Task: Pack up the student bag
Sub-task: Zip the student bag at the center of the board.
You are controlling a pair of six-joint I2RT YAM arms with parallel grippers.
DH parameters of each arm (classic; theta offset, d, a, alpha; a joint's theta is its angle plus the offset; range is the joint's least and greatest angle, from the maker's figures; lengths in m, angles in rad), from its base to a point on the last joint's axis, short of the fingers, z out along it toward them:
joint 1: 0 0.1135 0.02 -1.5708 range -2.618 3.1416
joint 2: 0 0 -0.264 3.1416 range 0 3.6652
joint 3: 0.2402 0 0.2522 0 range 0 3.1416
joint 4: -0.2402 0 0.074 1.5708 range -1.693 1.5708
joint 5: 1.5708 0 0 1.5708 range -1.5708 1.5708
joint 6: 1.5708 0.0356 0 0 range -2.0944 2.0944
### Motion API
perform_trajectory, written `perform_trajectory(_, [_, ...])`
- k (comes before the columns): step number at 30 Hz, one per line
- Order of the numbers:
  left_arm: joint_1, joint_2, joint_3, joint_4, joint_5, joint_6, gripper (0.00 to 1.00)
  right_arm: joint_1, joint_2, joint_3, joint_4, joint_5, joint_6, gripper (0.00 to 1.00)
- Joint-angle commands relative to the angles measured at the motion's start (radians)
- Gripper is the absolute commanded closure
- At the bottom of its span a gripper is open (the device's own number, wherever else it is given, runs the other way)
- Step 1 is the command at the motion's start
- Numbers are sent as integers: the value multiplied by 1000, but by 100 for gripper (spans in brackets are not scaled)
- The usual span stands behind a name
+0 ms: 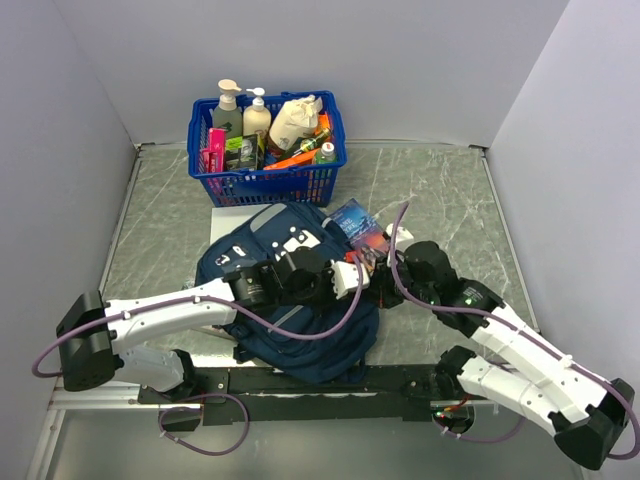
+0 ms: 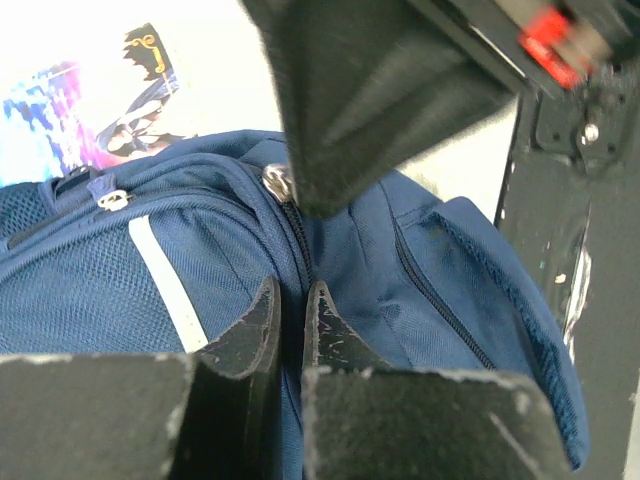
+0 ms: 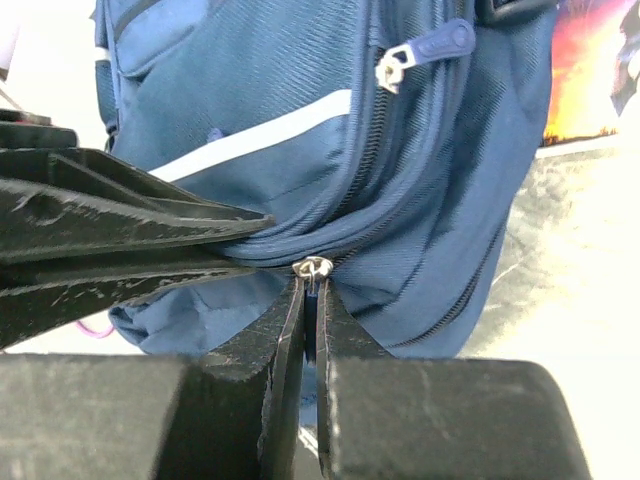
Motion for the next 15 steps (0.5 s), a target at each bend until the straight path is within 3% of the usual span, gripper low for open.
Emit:
perform_trajectory(1, [-18,-65,29,-111,186,161,99,-104,18,81,45,45,-42,100])
perform_trajectory(6, [-28,-87,78,-246,293,257,99,-202,67,78,35,21,-73,100])
perform_trajectory(15, [-63,-104,261,-528,481,491,99,-217,179,98,127,-56,-99,100])
